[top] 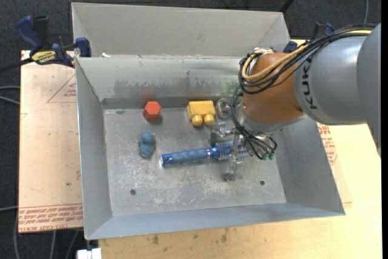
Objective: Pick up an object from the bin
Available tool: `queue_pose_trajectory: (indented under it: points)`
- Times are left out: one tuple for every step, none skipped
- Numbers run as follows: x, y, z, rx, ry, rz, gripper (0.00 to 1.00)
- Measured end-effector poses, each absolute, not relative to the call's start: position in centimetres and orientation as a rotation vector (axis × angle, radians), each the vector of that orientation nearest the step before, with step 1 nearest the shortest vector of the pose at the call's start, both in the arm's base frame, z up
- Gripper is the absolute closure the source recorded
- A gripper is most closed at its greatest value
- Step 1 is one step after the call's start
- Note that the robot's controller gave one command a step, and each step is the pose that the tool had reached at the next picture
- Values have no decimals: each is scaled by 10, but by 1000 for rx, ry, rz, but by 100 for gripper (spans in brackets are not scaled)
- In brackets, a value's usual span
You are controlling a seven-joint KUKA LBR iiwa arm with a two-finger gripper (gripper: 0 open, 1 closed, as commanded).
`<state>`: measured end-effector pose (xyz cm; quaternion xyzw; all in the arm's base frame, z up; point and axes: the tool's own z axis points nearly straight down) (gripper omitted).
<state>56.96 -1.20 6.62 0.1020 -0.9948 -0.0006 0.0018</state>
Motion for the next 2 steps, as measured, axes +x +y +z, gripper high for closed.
queue_pose_trajectory:
  points:
    - [579,-19,101,594,-3090,0,0]
    - [587,-34,107,363,-3125,-1,0]
